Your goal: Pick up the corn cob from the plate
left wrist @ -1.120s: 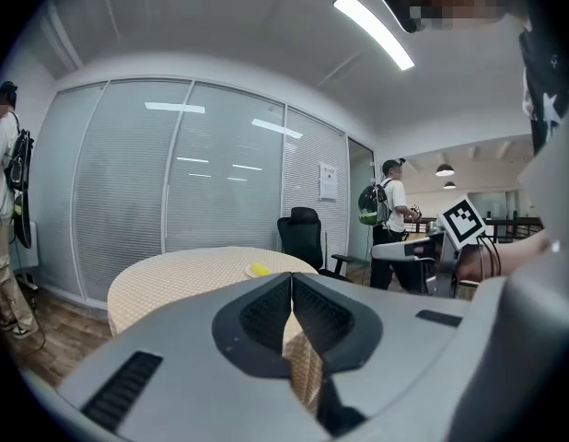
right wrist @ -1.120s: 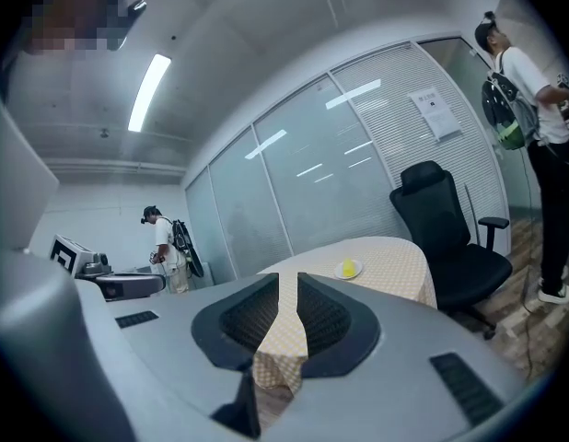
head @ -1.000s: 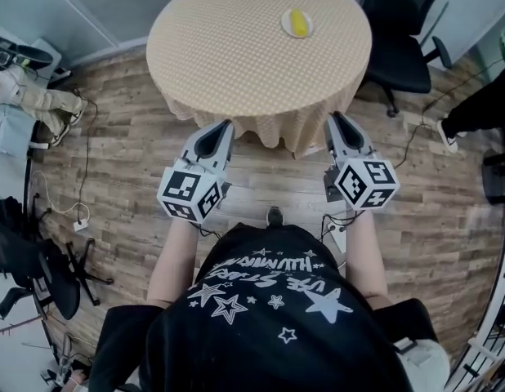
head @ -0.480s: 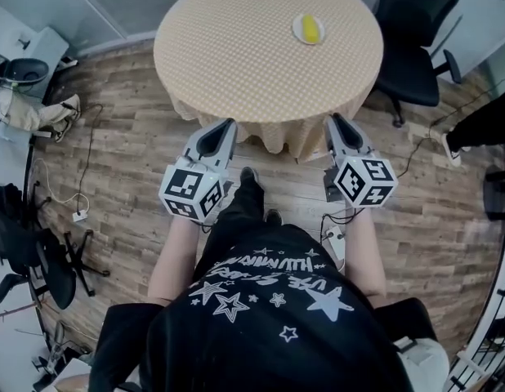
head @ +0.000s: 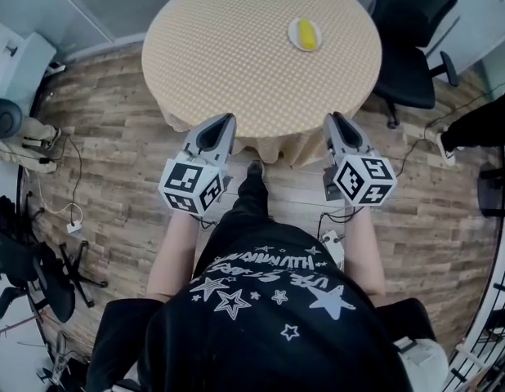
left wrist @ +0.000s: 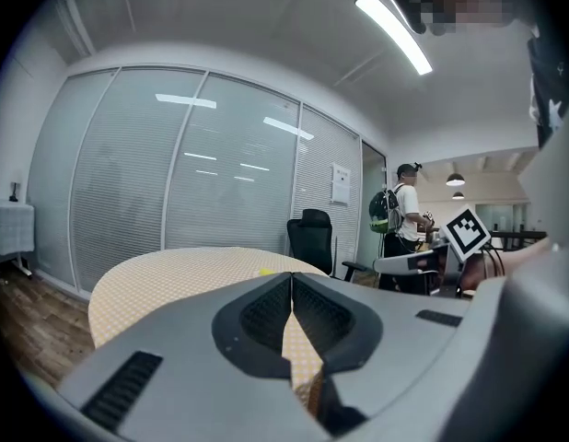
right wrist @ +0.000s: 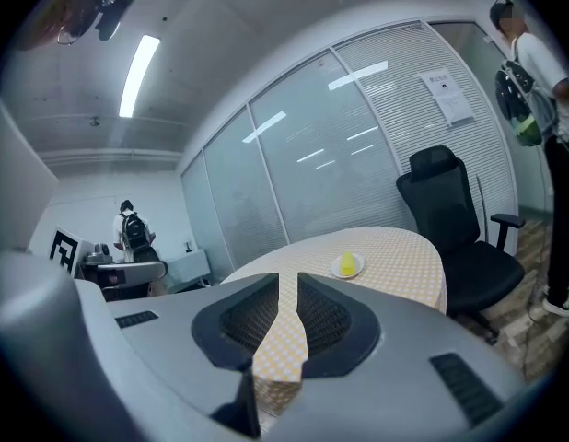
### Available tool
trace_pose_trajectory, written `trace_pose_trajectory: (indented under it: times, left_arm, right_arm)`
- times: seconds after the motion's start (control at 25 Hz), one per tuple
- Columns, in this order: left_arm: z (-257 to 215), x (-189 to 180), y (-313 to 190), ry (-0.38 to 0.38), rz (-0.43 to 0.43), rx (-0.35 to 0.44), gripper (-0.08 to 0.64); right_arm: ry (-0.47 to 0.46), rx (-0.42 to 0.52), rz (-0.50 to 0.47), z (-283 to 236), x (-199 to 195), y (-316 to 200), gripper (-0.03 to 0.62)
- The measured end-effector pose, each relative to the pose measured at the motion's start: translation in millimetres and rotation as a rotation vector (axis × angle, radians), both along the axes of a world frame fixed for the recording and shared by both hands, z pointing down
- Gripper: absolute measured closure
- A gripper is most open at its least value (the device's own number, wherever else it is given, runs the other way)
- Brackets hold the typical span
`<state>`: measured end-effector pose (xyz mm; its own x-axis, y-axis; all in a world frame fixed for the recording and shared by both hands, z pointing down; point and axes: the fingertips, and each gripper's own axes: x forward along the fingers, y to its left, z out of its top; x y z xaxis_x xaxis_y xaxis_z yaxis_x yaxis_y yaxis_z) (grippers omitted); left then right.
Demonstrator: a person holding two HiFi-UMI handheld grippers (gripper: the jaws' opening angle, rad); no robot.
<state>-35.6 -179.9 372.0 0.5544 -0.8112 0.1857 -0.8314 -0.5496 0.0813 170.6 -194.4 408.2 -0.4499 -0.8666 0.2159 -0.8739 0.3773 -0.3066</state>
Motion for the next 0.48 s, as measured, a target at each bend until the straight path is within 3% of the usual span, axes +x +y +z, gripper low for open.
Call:
trace_pose_trajectory:
  times: [0.48]
  left_arm:
    - [6.6, 4.6, -108.6, 0.016, 0.056, -0.018, 0.549]
  right_arm:
    - [0.022, -0.017, 0.082, 0.8, 13.4, -93.7, 0.534]
